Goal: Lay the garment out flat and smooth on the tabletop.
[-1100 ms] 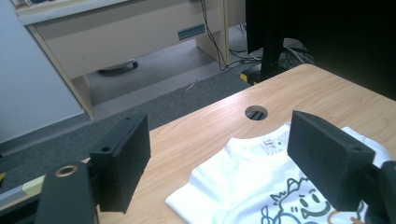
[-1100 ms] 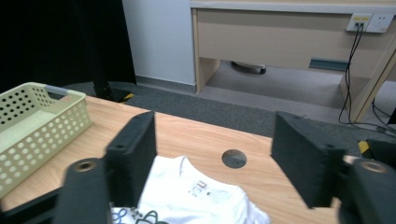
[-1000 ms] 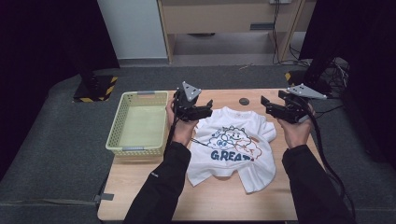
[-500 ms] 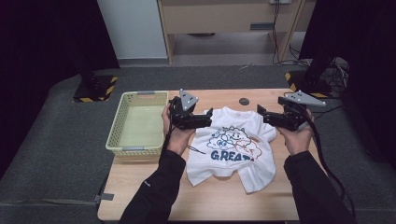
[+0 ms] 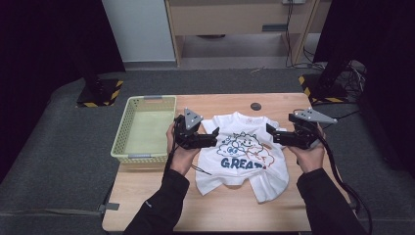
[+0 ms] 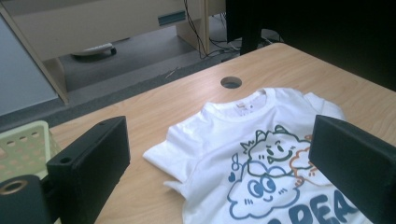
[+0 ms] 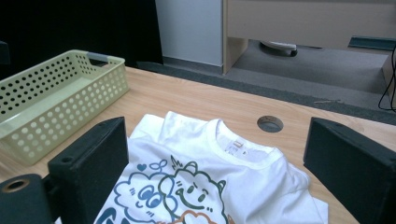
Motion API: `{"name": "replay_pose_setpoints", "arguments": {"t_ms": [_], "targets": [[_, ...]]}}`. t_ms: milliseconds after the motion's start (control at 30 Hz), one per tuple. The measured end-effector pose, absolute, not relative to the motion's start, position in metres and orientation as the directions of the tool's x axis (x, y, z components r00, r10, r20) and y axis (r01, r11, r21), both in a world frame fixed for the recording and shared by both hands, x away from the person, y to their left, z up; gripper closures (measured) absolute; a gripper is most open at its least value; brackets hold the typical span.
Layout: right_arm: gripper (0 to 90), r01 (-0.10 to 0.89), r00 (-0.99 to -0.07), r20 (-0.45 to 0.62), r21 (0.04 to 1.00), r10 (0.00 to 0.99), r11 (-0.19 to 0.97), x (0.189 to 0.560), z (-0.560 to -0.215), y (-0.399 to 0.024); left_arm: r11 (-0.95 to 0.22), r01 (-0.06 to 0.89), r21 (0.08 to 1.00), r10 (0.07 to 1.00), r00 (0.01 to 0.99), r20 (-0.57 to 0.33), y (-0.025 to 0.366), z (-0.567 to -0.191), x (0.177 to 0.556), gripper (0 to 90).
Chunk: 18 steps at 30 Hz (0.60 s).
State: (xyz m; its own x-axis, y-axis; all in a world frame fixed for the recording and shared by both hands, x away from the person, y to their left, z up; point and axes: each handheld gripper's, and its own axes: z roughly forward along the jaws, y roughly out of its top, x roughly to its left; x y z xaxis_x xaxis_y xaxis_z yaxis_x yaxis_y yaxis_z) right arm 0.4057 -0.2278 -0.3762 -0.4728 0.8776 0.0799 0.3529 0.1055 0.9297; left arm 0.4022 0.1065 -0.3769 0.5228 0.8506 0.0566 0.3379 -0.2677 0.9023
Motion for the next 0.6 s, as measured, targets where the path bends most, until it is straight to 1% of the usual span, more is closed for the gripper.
{"name": "replay_pose_setpoints", "arguments": {"t_ms": [200, 367, 600], "targets": [[5.6, 0.368, -0.492, 0.087, 0.923, 0.866, 0.116, 0.396, -0.388, -0.227, -0.271, 0.363, 0.892, 0.846, 0.532, 0.041, 0.110, -0.391, 0.390, 4.8], [4.5, 0.393, -0.504, 0.075, 0.907, 0.861, 0.151, 0.390, -0.403, -0.223, -0.259, 0.393, 0.883, 0.847, 0.532, 0.012, 0.112, -0.400, 0.386, 4.9], [4.3, 0.410, -0.508, 0.060, 0.894, 0.859, 0.180, 0.384, -0.419, -0.222, -0.271, 0.412, 0.870, 0.840, 0.543, 0.005, 0.114, -0.414, 0.378, 4.8]]}}
